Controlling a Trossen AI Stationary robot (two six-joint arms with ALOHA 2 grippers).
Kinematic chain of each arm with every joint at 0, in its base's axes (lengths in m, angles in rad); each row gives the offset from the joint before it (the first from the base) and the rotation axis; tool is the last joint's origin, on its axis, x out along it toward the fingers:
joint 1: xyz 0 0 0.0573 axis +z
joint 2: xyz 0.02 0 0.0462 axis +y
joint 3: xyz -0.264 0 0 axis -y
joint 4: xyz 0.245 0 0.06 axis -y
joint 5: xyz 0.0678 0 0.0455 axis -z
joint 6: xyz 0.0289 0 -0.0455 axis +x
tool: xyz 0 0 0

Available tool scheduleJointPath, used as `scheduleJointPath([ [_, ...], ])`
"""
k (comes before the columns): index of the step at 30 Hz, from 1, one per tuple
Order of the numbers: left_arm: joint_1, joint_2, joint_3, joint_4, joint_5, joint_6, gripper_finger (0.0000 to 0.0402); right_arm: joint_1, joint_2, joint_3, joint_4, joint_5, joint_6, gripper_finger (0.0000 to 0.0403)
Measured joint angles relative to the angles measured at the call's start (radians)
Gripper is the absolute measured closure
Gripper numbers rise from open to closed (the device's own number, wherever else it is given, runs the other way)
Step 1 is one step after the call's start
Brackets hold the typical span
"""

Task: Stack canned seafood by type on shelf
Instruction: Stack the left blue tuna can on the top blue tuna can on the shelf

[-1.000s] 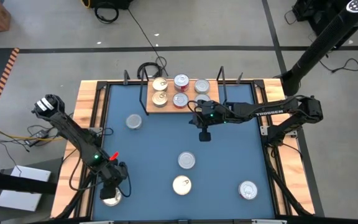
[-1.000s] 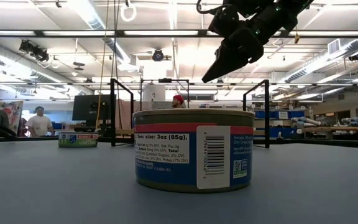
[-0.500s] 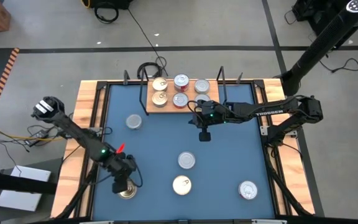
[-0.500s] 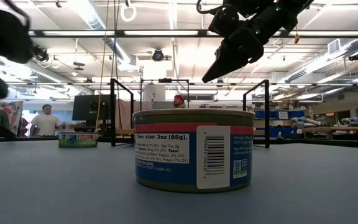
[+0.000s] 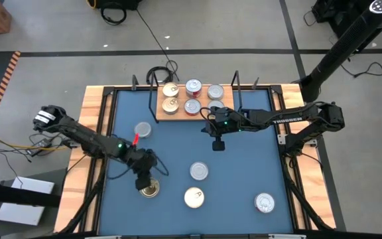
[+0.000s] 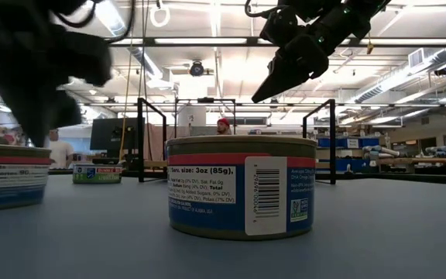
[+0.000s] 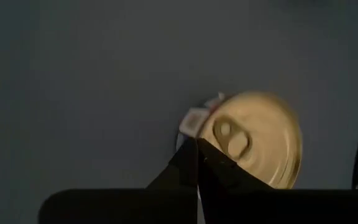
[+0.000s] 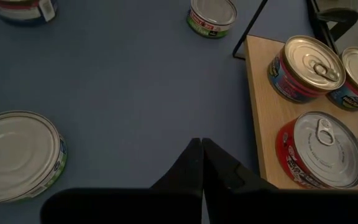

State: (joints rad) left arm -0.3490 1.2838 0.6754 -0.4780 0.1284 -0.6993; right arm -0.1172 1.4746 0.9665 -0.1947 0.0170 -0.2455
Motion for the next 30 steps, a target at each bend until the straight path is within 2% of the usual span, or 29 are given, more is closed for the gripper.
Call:
scheduleJointPath([
  [8, 0.176, 0.0, 0.001, 0.15, 0.047, 0.128, 0.0401, 0.0, -0.002, 0.0, -0.027, 0.034, -0.026, 0.0396],
  [11, 0.208, 0.0, 0.005, 0.183, 0.069, 0.174, 0.0401, 0.0, -0.003, 0.0, -0.042, 0.07, -0.035, 0.0396],
  [14, 0.211, 0.0, 0.052, 0.145, 0.069, 0.264, 0.0401, 0.0, -0.003, 0.0, -0.052, 0.074, -0.035, 0.0396],
  [21, 0.107, -0.002, 0.204, -0.055, 0.051, 0.426, 0.0399, 0.0, -0.004, 0.0, -0.061, 0.074, -0.035, 0.0395],
  [26, -0.01, -0.002, 0.214, -0.111, 0.043, 0.408, 0.0389, 0.0, -0.004, 0.0, -0.074, 0.075, -0.035, 0.0395],
  [30, -0.102, -0.002, 0.214, -0.129, -0.024, 0.399, 0.0366, 0.0, -0.004, 0.0, -0.073, 0.075, -0.035, 0.0395],
])
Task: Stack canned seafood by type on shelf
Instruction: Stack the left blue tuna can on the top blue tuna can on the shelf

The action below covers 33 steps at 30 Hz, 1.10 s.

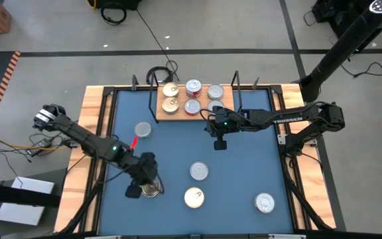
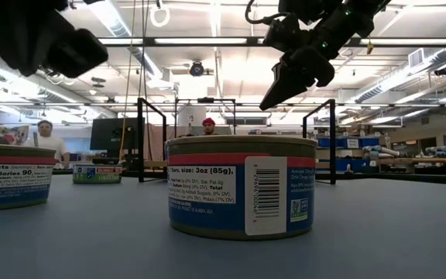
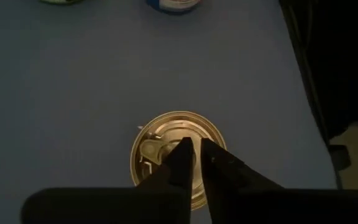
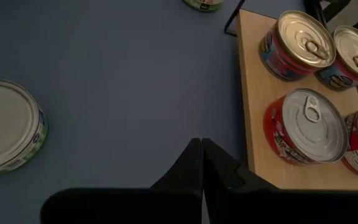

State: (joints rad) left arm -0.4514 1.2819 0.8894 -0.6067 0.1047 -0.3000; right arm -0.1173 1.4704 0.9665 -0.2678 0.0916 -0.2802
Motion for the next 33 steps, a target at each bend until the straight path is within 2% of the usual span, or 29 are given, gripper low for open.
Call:
scheduleJointPath([
  [7, -0.106, 0.0, 0.0, 0.001, -0.07, -0.053, 0.0331, 0.0, 0.0, 0.0, 0.001, 0.0, 0.0, 0.0395],
  [15, -0.159, 0.012, 0.0, 0.011, -0.138, -0.095, 0.0328, 0.0, 0.0, 0.0, 0.001, 0.0, 0.0, 0.0395],
  [20, -0.162, 0.06, -0.001, 0.014, -0.132, -0.097, 0.0328, 0.0, 0.0, 0.0, 0.001, 0.0, 0.001, 0.0395],
  [26, -0.164, 0.12, -0.002, 0.012, -0.073, -0.097, 0.0328, 0.0, 0.0, 0.0, 0.0, 0.0, 0.001, 0.0395],
  [33, -0.166, 0.132, -0.002, 0.011, -0.067, -0.097, 0.0328, 0.0, 0.0, 0.0, 0.0, 0.0, 0.001, 0.0395],
])
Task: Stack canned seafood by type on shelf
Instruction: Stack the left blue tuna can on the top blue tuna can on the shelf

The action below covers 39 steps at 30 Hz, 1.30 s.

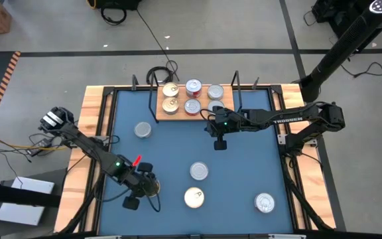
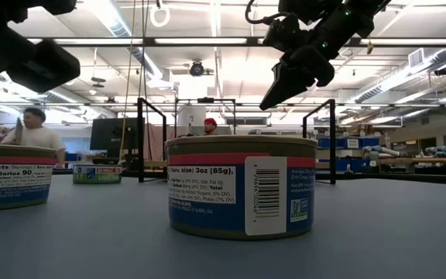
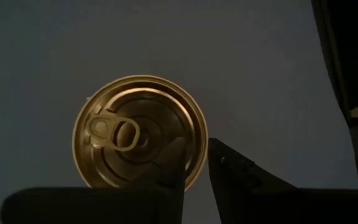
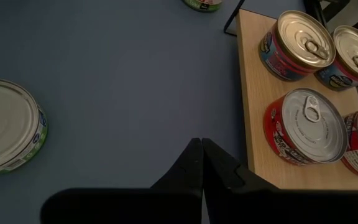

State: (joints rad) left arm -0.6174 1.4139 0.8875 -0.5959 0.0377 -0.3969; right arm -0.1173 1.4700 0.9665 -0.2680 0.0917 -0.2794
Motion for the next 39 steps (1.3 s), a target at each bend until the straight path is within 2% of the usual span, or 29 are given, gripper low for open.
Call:
scheduleJointPath([
  [5, 0.003, -0.001, 0.0, -0.001, -0.028, -0.025, 0.0333, 0.0, 0.0, 0.0, 0.0, 0.0, 0.0, 0.0395],
  [22, 0.009, 0.002, -0.009, -0.012, -0.06, -0.028, 0.0392, 0.0, 0.0, 0.0, 0.0, 0.0, 0.0, 0.0395],
  [39, 0.06, 0.095, -0.008, 0.002, -0.067, 0.027, 0.0398, 0.0, 0.0, 0.0, -0.003, 0.0, 0.0, 0.0395],
])
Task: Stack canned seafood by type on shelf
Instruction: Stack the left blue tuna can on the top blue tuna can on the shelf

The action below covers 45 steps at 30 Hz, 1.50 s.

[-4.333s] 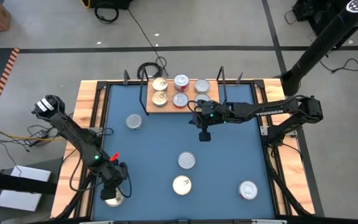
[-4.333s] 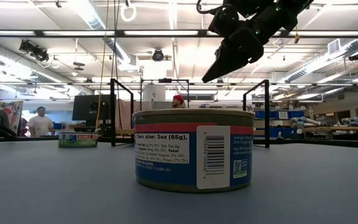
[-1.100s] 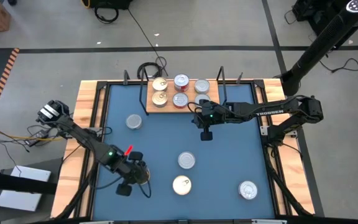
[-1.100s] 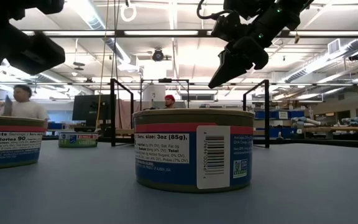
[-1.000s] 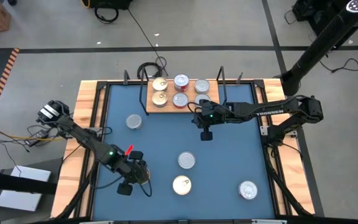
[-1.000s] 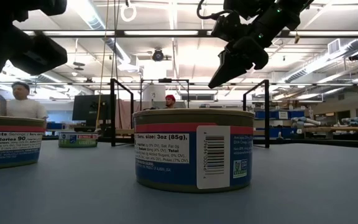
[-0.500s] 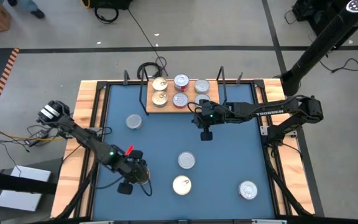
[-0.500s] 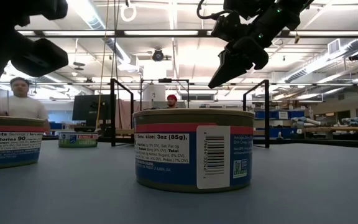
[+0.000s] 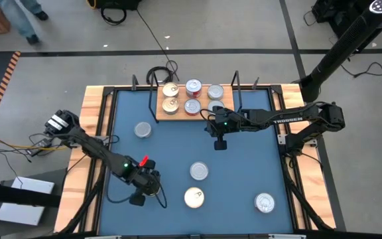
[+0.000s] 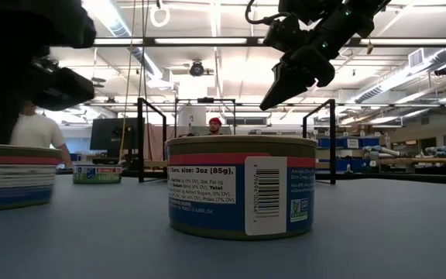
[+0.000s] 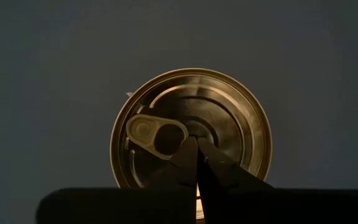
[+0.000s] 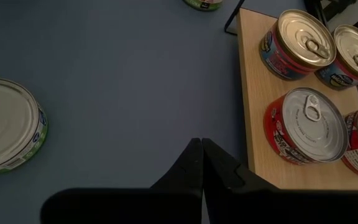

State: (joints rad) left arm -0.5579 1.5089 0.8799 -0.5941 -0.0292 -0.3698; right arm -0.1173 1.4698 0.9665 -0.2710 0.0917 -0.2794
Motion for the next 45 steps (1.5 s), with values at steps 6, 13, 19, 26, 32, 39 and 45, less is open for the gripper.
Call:
scheduleJointPath([
  [6, 0.041, -0.001, 0.0, -0.002, -0.047, 0.028, 0.0398, 0.0, 0.0, 0.0, -0.001, 0.0, 0.0, 0.0395],
  [13, 0.106, 0.0, 0.0, -0.003, -0.087, 0.107, 0.0399, 0.0, 0.0, 0.0, -0.002, 0.0, 0.0, 0.0395],
  [19, 0.148, 0.0, 0.004, -0.012, -0.089, 0.161, 0.0399, 0.0, 0.0, 0.0, -0.003, 0.0, 0.0, 0.0395],
  [26, 0.158, -0.034, 0.058, -0.067, -0.09, 0.183, 0.0399, 0.0, 0.0, 0.0, -0.015, 0.0, 0.0, 0.0395],
  [32, 0.142, -0.06, 0.071, -0.087, -0.074, 0.178, 0.0399, 0.0, 0.0, 0.0, -0.016, 0.0, 0.0, 0.0395],
  [39, 0.115, -0.058, 0.071, -0.112, -0.055, 0.176, 0.0399, 0.0, 0.0, 0.0, -0.018, 0.0, 0.0, 0.0395],
  [45, 0.098, -0.058, 0.071, -0.108, -0.038, 0.175, 0.0399, 0.0, 0.0, 0.0, -0.018, 0.0, 0.0, 0.0395],
])
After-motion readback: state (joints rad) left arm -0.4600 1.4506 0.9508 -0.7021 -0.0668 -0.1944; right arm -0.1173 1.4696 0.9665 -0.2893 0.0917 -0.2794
